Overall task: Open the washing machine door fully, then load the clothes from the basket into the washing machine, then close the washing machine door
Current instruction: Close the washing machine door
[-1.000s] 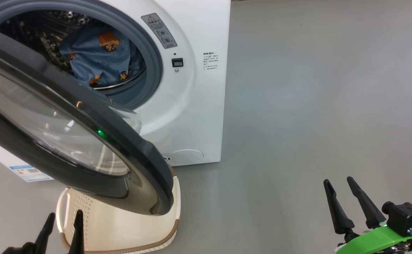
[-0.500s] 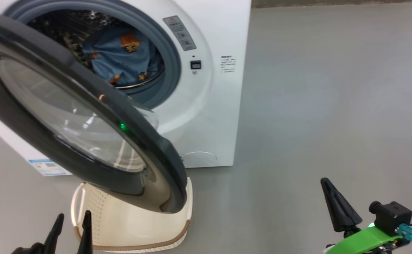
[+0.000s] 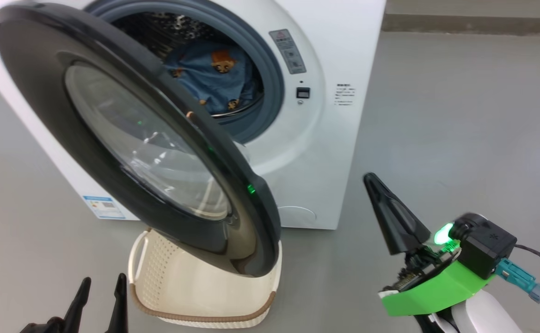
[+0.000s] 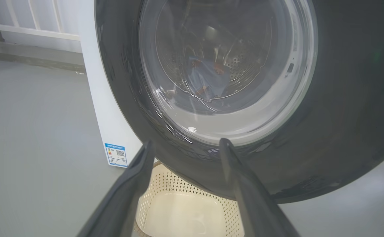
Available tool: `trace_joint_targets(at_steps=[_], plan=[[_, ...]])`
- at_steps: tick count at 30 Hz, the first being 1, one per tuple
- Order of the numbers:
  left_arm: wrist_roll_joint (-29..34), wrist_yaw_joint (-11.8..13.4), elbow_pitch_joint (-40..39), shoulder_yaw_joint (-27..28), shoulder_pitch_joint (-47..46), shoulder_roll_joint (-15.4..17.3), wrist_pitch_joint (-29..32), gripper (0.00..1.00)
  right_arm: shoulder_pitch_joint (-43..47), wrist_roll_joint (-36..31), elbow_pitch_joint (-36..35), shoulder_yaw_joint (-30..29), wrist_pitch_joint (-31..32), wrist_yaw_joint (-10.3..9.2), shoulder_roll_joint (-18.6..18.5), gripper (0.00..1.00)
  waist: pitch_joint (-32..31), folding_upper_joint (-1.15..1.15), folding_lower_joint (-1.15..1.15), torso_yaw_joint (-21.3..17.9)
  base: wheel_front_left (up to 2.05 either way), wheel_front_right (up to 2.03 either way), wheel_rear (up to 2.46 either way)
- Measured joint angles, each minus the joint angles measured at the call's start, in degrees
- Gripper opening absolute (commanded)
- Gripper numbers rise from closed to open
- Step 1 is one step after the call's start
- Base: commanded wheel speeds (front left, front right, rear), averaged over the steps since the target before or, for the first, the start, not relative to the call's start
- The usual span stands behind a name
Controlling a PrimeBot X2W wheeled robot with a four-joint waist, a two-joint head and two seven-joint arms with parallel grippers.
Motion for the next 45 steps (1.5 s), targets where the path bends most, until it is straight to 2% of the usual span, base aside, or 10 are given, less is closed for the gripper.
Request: trace_joint_targets(at_steps=[8, 16, 22, 36, 45], plan=[[0.00, 0.00, -0.70, -0.33, 0.13, 0.01, 0.00, 1.00, -2.58, -0.23, -6.65, 6.02, -0.01, 0.00, 1.20, 0.00, -0.97, 0.00, 0.00, 2.89, 0.00, 0.00, 0.00], [0.00, 0.00, -0.77, -0.37, 0.30, 0.00, 0.00, 1.00, -3.31, -0.73, -6.62, 13.83, -0.01, 0.00, 1.58, 0.00, -1.21, 0.00, 0.00, 4.59, 0.00, 0.00, 0.00], [0.00, 0.00, -0.77, -0.58, 0.30, -0.15, 0.00, 1.00, -3.26, 0.96, -1.07, 18.79, -0.01, 0.01, 1.63, 0.00, -0.80, 0.00, 0.00, 5.23, 0.00, 0.00, 0.00], [0.00, 0.00, -0.73, -0.82, -0.12, -0.40, 0.00, 1.00, -4.82, 6.34, 12.79, 24.65, 0.00, 0.00, 0.47, 0.00, 1.31, 0.00, 0.00, 5.72, 0.00, 0.00, 0.00], [-0.08, 0.00, -0.66, -1.37, -1.62, -0.94, 0.00, 1.00, -9.54, 7.00, 17.58, 24.68, 0.00, 0.00, 1.71, 0.00, 3.61, 0.00, 0.00, 6.13, 0.00, 0.00, 0.00]])
